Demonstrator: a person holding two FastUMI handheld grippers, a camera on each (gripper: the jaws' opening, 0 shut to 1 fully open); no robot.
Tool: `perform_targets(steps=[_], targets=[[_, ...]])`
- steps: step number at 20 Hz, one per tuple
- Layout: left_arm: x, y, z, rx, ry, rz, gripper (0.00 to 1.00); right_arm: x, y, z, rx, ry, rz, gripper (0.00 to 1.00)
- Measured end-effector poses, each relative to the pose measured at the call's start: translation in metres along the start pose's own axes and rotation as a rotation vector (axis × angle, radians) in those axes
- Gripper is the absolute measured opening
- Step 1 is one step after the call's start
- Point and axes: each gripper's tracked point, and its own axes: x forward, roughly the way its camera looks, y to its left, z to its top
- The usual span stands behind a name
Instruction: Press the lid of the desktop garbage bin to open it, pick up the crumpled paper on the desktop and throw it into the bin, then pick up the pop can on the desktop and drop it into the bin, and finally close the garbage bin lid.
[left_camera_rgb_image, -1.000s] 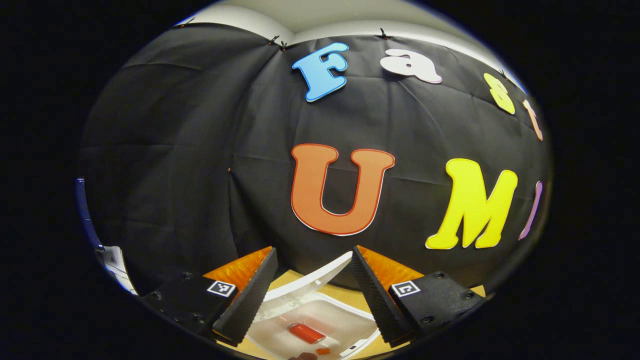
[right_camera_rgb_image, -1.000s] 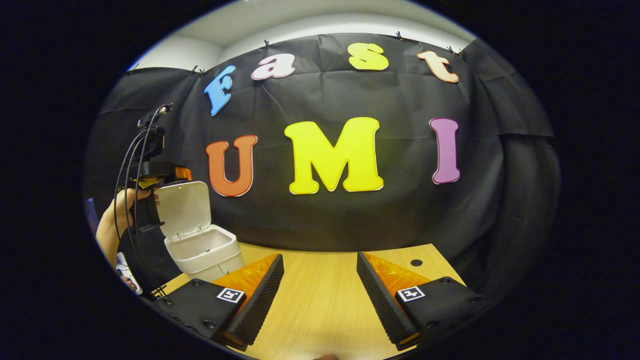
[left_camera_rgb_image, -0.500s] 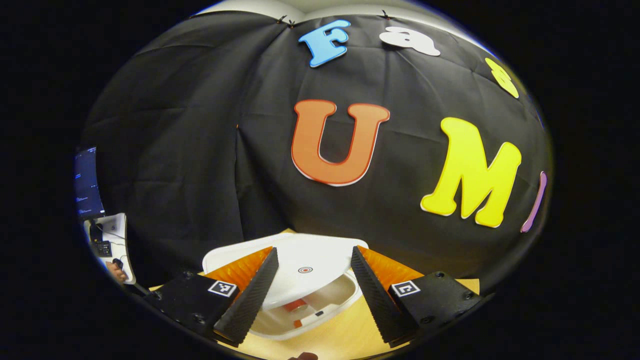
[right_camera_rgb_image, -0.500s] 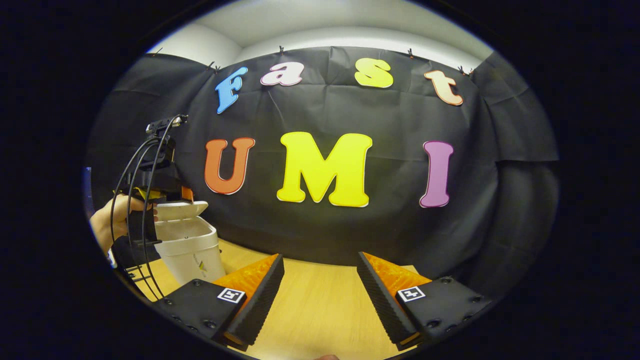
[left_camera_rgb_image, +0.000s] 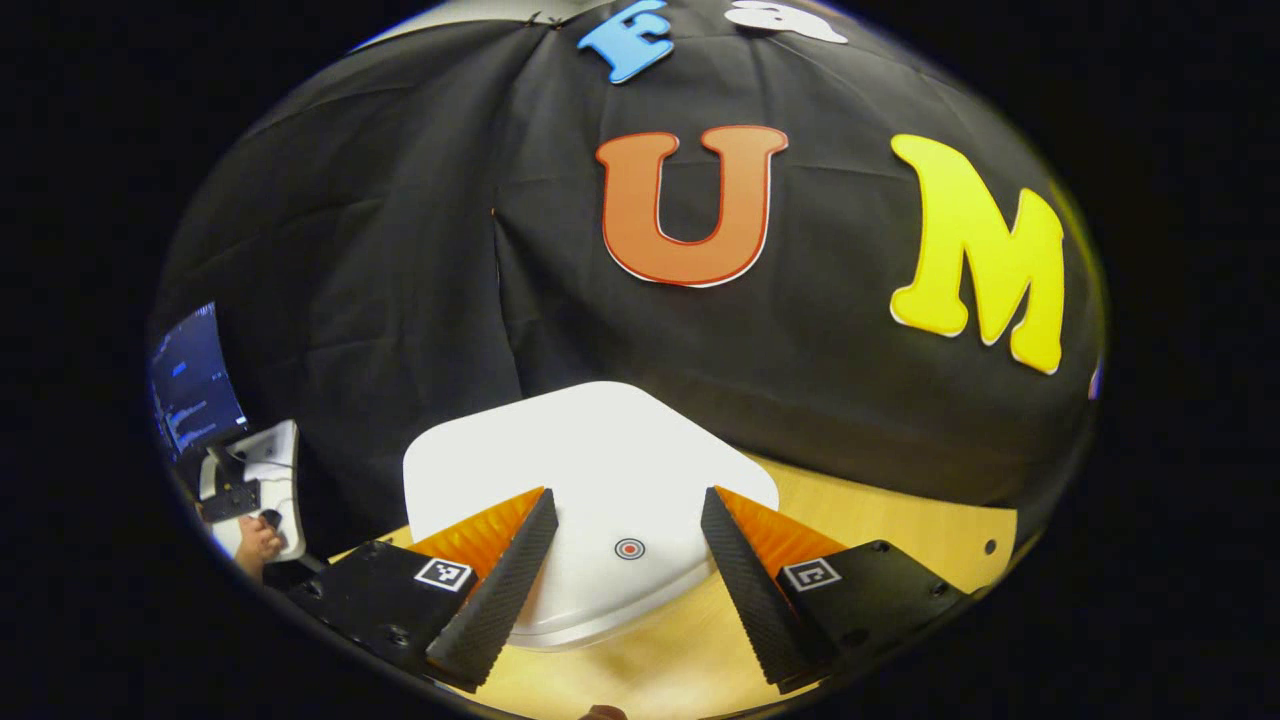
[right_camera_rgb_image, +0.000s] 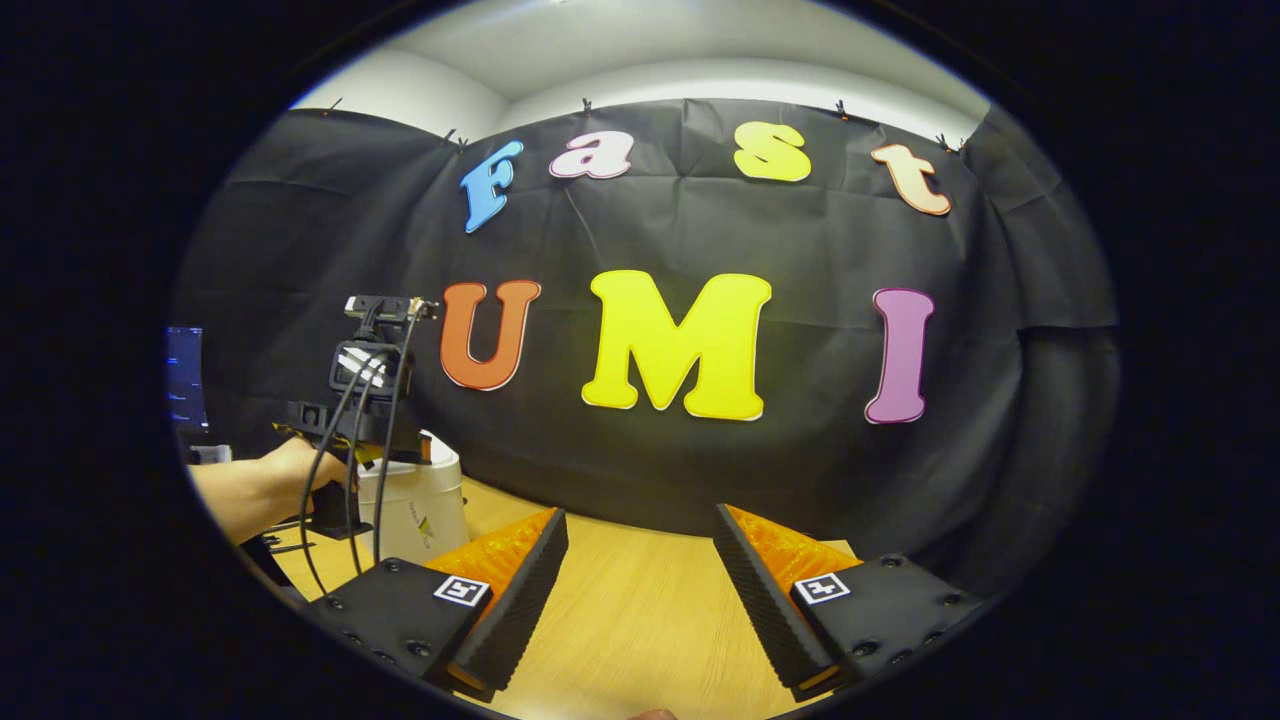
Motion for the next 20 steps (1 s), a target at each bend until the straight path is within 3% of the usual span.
perform_targets(steps=[6, 10, 13, 16, 20], targets=[[0.002, 0.001, -0.003, 0.036, -0.003, 0.038, 0.97, -0.007, 0.008, 0.003, 0.032, -0.001, 0.032, 0.94], [0.001, -0.001, 0.001, 0.042, -0.016, 0.022, 1.0, -0.011, 0.013, 0.002, 0.005, -0.006, 0.038, 0.95], [-0.002, -0.001, 0.003, 0.019, -0.02, 0.013, 0.96, -0.011, 0.014, 0.004, 0.009, -0.008, 0.033, 0.95], [-0.01, -0.003, 0.013, -0.012, -0.066, -0.025, 0.99, -0.006, 0.015, 0.002, 0.004, 0.004, 0.024, 0.94], [-0.039, -0.006, 0.025, 0.02, -0.182, -0.124, 0.98, 0.0, 0.022, -0.004, -0.01, 0.018, 0.008, 0.95]])
